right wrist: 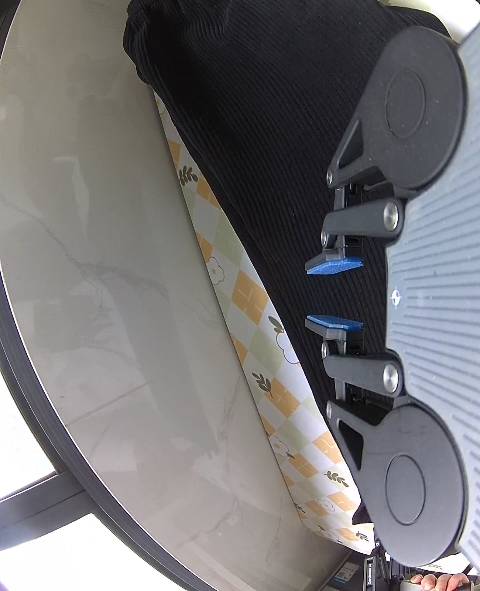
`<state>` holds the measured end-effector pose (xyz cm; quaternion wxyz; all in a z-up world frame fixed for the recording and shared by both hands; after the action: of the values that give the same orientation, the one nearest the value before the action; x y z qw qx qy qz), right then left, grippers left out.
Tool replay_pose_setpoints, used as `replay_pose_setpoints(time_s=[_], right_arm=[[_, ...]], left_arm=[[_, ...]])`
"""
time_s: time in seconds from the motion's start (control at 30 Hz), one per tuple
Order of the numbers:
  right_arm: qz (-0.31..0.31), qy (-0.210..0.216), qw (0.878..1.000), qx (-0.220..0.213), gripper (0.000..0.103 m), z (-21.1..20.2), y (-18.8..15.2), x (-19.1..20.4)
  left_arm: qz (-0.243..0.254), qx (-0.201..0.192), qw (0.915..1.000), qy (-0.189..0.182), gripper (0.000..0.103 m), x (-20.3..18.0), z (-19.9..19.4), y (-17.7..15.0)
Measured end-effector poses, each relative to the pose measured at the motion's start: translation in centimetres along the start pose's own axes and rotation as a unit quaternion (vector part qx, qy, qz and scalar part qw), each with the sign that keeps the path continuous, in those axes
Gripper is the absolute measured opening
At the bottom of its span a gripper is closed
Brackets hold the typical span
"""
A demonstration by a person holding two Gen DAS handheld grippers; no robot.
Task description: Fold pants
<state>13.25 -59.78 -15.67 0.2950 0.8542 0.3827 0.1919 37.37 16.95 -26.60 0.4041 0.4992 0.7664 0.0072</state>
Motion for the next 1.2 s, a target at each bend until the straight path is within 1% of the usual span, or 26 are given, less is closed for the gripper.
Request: replay_pose_setpoints(time_s=[0.03,0.07,0.1,0.13,0.17,0.3,0.37,0.43,0.5,0.57,0.63,0.67,0.7,0.77,0.83,0.9,0.97,1.07,1.13,1.2], right_arm=[[-0.003,-0.001,1.0,0.004,0.028,-0.1,-0.2,-0.2],[-0.004,-0.002,1.0,0.007,0.028,0.0,-0.4,-0.2],[-0.003,-0.004,1.0,0.01,0.028,0.0,-0.4,-0.3],[0.0,-0.007,1.0,0.012,0.028,0.2,-0.5,-0.5],[0.003,-0.008,1.0,0.014,0.028,0.3,-0.6,-0.7],[0.011,-0.014,1.0,0.018,0.028,0.6,-0.6,-1.2],[0.012,-0.014,1.0,0.021,0.028,0.7,-0.7,-1.4],[0.013,-0.014,1.0,0.023,0.028,0.7,-0.8,-1.4],[0.009,-0.014,1.0,0.025,0.028,0.5,-0.9,-1.2],[0.005,-0.013,1.0,0.024,0.028,0.5,-0.9,-1.0],[0.001,-0.011,1.0,0.023,0.028,0.4,-0.8,-0.8],[-0.001,-0.012,1.0,0.022,0.028,0.3,-0.8,-0.7],[-0.003,-0.013,1.0,0.02,0.028,0.3,-0.8,-0.7],[-0.006,-0.014,1.0,0.016,0.028,0.1,-0.7,-0.8],[-0.004,-0.014,1.0,0.013,0.028,-0.1,-0.6,-1.1],[-0.001,-0.017,1.0,0.011,0.028,-0.2,-0.5,-1.3],[0.002,-0.02,1.0,0.01,0.028,-0.2,-0.3,-1.5],[0.007,-0.025,1.0,0.012,0.028,0.1,-0.1,-1.6],[0.007,-0.026,1.0,0.013,0.028,0.3,-0.1,-1.4],[-0.001,-0.027,1.0,0.012,0.028,0.3,-0.2,-1.0]], left_arm=[[0.008,0.007,0.9999,0.001,0.031,0.0,-0.8,-0.3],[0.012,0.012,0.9999,-0.003,0.031,0.1,-0.7,-0.5],[0.014,0.016,0.9998,-0.004,0.028,0.1,-0.5,-0.7],[0.02,0.014,0.9997,0.0,0.022,0.0,-0.7,-1.0],[0.032,0.007,0.9995,0.001,0.02,-0.3,-1.1,-1.1],[0.056,0.001,0.9979,-0.03,0.019,-1.8,-2.5,-1.8],[0.074,0.009,0.9966,-0.035,0.019,-2.5,-2.7,-2.3],[0.088,0.027,0.995,-0.038,0.019,-2.8,-2.1,-2.7],[0.095,0.034,0.9946,-0.025,0.019,-2.6,-1.4,-2.7],[0.106,0.033,0.9938,-0.007,0.019,-2.3,-0.4,-2.5],[0.112,0.031,0.9932,-0.001,0.018,-2.2,0.4,-2.0],[0.114,0.031,0.9929,0.0,0.009,-2.1,0.7,-1.8],[0.119,0.032,0.9923,-0.001,0.005,-2.3,0.9,-1.6],[0.138,0.022,0.9902,-0.006,0.005,-3.0,0.5,-1.4],[0.157,0.004,0.9874,-0.016,0.005,-4.2,-0.7,-1.3],[0.167,-0.028,0.9853,-0.021,0.005,-4.9,-2.3,-0.5],[0.159,-0.058,0.9852,-0.026,0.005,-4.9,-3.3,0.9],[0.152,-0.068,0.9859,-0.018,0.005,-4.5,-2.6,2.5],[0.155,-0.064,0.9858,0.003,0.005,-4.2,-1.0,3.0],[0.147,-0.054,0.9874,0.02,0.005,-3.6,0.6,3.0]])
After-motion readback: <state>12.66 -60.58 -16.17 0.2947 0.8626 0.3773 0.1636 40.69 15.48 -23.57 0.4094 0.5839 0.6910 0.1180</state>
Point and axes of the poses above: each gripper's, at about its wrist camera, not at the fingertips, and z roughly the way its jaws point, x to its left, y to its top, the point moved 4 cm from there along z, roughly the way its jaws point, and after that the axes turned 15 degrees about -y, right-handed, at the moved point
